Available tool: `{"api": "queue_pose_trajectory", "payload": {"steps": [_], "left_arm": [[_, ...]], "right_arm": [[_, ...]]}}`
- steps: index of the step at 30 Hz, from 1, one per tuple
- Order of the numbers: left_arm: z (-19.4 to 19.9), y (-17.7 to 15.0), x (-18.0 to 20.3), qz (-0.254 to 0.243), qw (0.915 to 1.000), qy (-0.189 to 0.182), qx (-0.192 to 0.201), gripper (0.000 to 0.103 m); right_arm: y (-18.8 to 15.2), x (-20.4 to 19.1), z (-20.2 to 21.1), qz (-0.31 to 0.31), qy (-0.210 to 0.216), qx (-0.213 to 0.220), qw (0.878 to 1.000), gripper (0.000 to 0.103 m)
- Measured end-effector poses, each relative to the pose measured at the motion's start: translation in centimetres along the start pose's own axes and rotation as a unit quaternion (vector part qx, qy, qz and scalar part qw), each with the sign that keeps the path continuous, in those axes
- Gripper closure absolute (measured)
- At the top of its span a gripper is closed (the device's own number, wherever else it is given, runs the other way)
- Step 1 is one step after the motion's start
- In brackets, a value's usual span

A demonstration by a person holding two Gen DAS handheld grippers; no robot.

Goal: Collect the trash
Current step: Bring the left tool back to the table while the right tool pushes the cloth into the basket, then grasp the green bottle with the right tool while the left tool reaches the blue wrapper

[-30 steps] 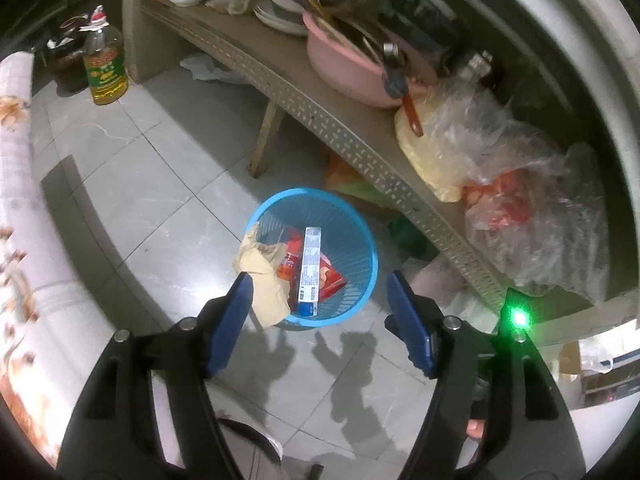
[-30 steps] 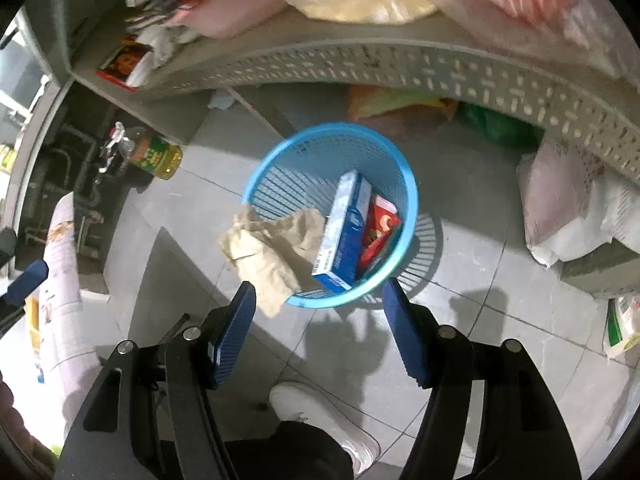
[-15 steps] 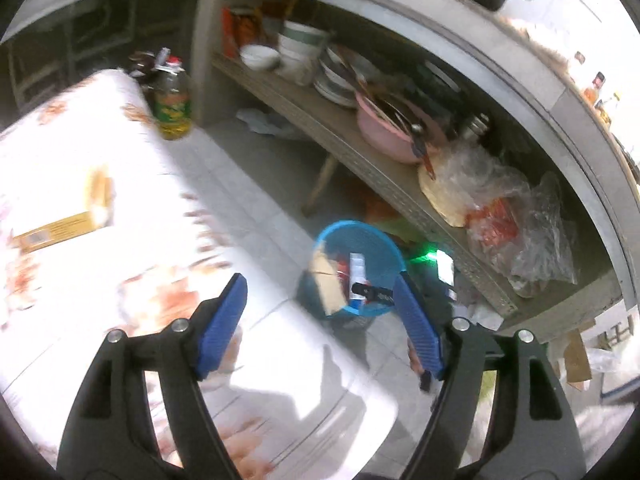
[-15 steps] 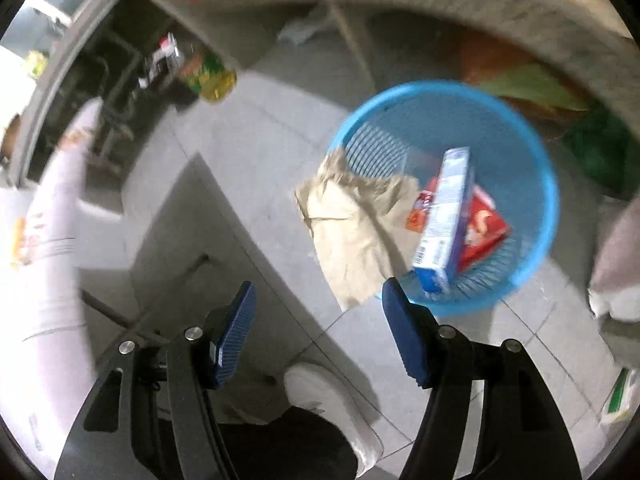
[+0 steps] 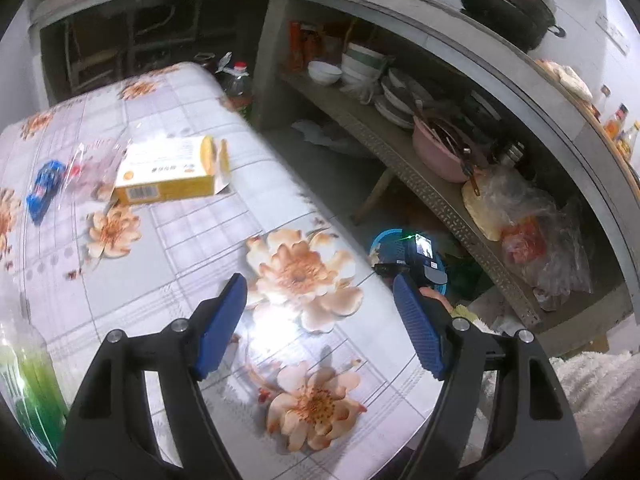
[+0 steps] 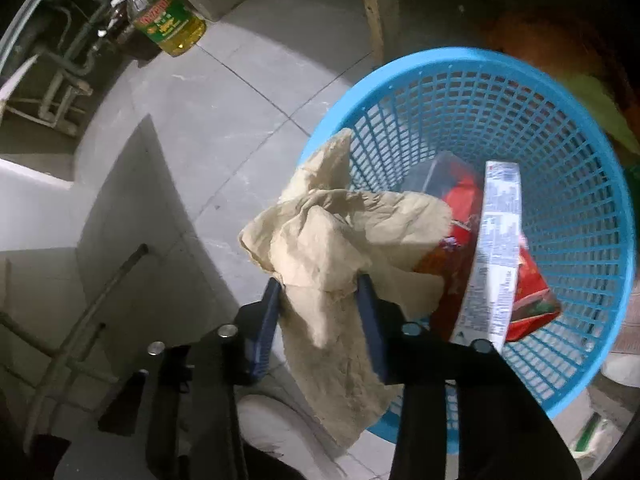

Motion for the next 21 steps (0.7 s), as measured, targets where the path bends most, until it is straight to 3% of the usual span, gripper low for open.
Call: {"api": "queue_pose_trajectory", "payload": {"steps": [2, 5, 9, 13, 15, 17, 20, 21], "left_arm": [[0.1, -0.2, -0.7, 0.014, 0.9999, -0.003, 0.000, 0.032], [0.0, -0.3, -1.3, 0.029, 0.9996, -0.002, 0.001, 0.032], [0.4, -0.6, -2.2, 0.046, 0.9989, 0.000, 0.009, 0.032], [1.4, -0.6, -2.6, 0.044, 0.9986, 0.009, 0.025, 0.032], [2.1, -0.5, -3.0, 0.045, 0.9982, 0.017, 0.034, 0.032], [3.0, -0.6, -3.5, 0.052, 0.9974, 0.023, 0.044, 0.032], [4.9, -0.8, -4.4, 0.060, 0.9958, 0.027, 0.064, 0.032], [5.5, -0.9, -4.7, 0.060, 0.9952, 0.032, 0.071, 0.032]], "right_arm": [[-0.1, -0.2, 0.4, -0.001, 0.010, 0.005, 1.000, 0.084], [-0.4, -0.1, 1.6, -0.012, 0.014, 0.027, 0.999, 0.095], [-1.0, 2.4, 3.9, -0.063, 0.028, 0.069, 0.995, 0.097], [-0.5, 5.0, 4.4, -0.103, 0.001, 0.078, 0.992, 0.096], [0.1, 6.2, 3.0, -0.122, 0.000, 0.037, 0.992, 0.088], [0.0, 6.8, 2.8, -0.130, -0.009, 0.014, 0.991, 0.064], [-0.3, 6.7, 4.7, -0.120, -0.020, 0.035, 0.992, 0.045], [-0.5, 6.5, 5.5, -0.115, -0.028, 0.043, 0.992, 0.043]]}}
Point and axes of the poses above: each gripper's, at about its wrist camera, not at the fingertips, and z roughly against the way its jaws point, x to its right, y to its top, the point moved 1 cm from there along -z, roughly the way its jaws point, and after that the axes turned 2 degrees about z, right-handed, at the moved point
